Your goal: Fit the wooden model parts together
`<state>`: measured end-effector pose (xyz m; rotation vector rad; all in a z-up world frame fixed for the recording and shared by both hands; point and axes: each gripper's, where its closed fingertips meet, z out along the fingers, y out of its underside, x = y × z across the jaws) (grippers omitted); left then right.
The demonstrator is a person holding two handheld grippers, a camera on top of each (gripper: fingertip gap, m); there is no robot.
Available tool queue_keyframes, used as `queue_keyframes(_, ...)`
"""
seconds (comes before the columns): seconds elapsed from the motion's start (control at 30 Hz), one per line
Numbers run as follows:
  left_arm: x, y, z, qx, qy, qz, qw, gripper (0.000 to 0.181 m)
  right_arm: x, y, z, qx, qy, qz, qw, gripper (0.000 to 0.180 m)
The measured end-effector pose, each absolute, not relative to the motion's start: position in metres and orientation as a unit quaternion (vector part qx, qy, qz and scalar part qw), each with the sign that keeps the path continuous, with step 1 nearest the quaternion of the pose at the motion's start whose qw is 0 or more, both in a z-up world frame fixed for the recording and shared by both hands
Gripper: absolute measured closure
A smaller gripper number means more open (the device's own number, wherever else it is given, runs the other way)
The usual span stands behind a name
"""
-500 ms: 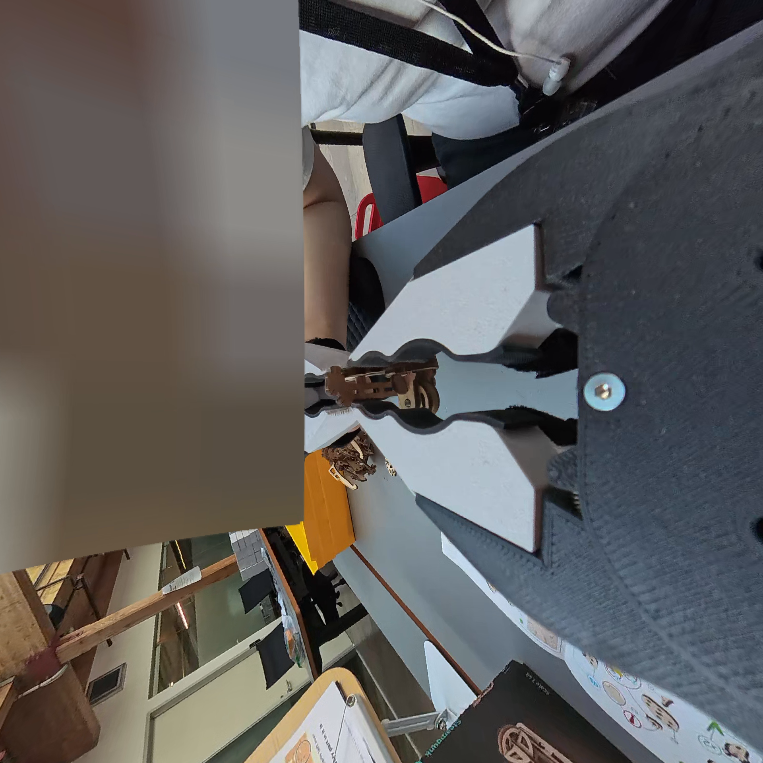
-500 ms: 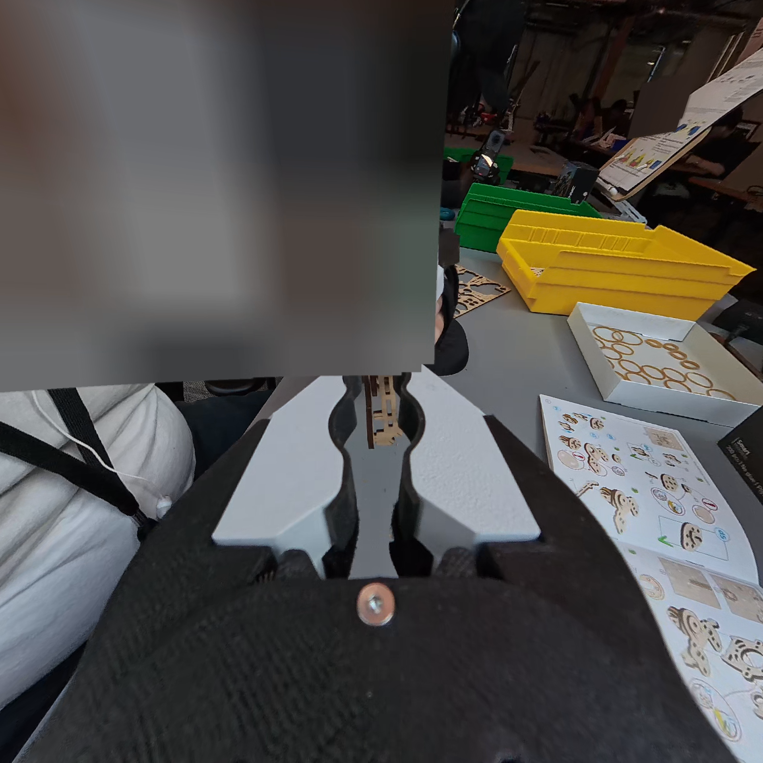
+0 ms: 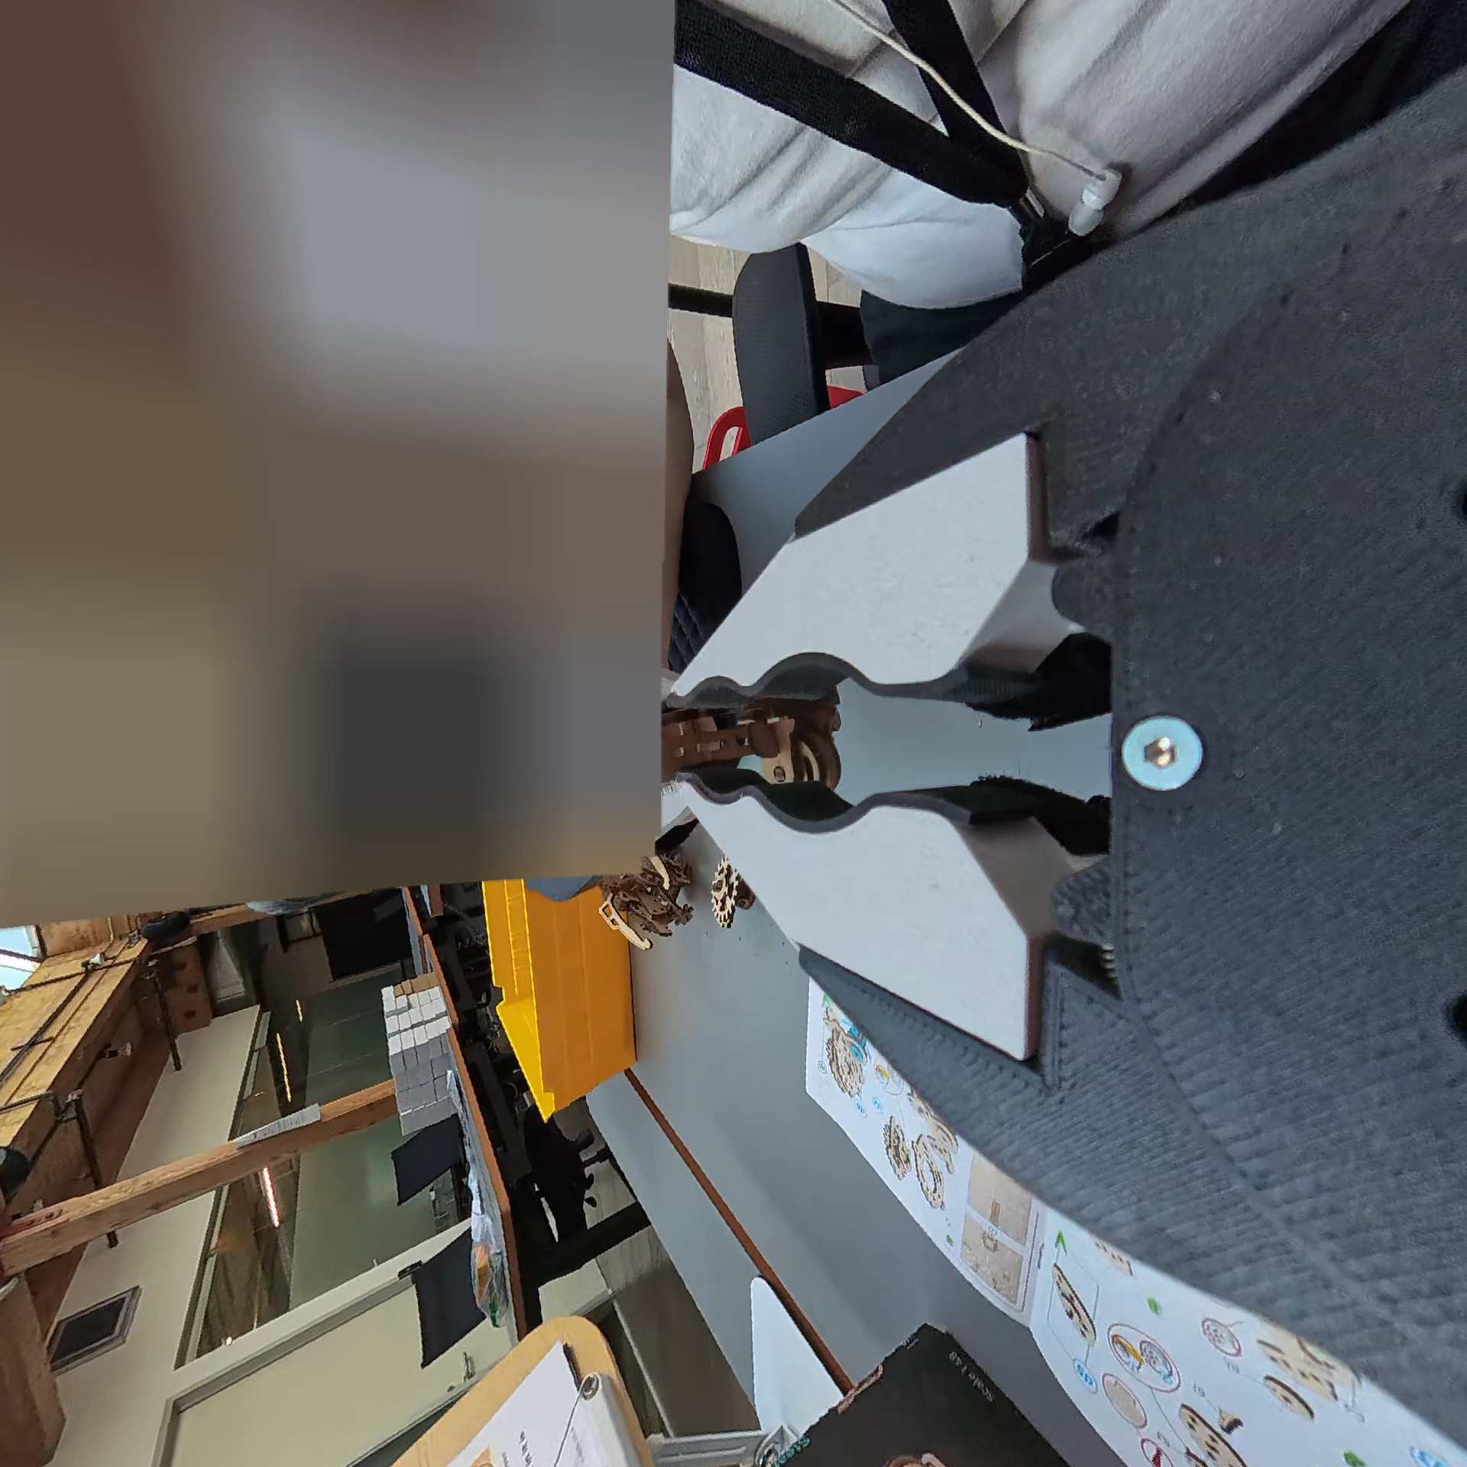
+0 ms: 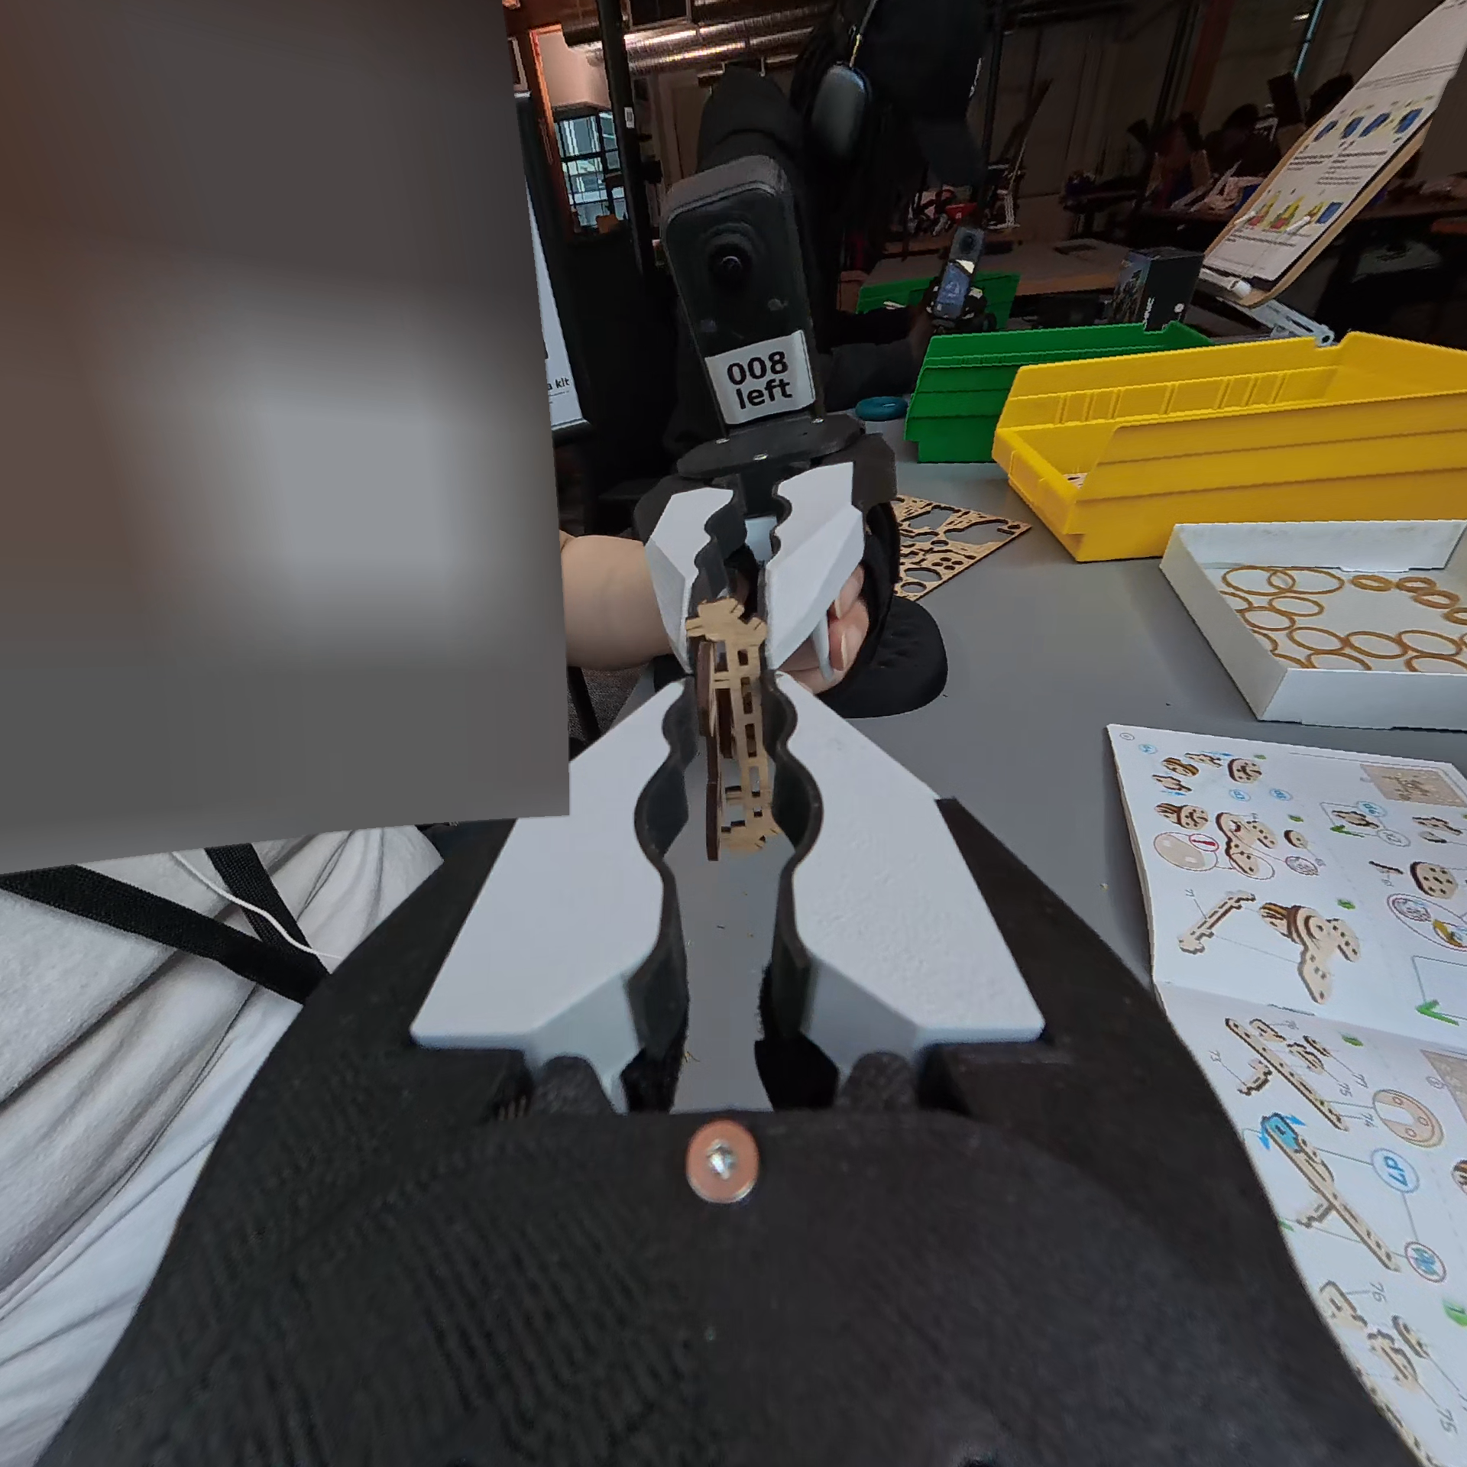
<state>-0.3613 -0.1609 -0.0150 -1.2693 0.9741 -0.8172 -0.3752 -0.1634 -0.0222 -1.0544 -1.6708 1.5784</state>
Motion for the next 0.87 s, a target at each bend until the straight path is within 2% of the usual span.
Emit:
queue_keyframes(0.33,-0.365,-0.155,-0.018,-0.561,0.425,-0.331,0.629,0.166,-0.376,-0.156,-0.019,-0.42,-0.604,0.615,0.284,0.166)
queue_keyframes(0.43,-0.362,-0.158,-0.018,-0.556,0.431,-0.337,0.626,0.176,-0.377,-0.156,-0.021,-0.425,-0.601,0.62,0.273,0.166)
queue_keyframes(0.53,-0.362,-0.157,-0.017,-0.556,0.419,-0.349,0.628,0.177,-0.377,-0.155,-0.02,-0.431,-0.588,0.633,0.26,0.166)
queue_keyframes(0.7,-0.365,-0.154,-0.015,-0.56,0.403,-0.356,0.63,0.173,-0.378,-0.154,-0.019,-0.436,-0.574,0.648,0.246,0.166)
queue_keyframes(0.87,-0.368,-0.149,-0.012,-0.567,0.385,-0.358,0.634,0.16,-0.379,-0.155,-0.017,-0.437,-0.561,0.664,0.23,0.166)
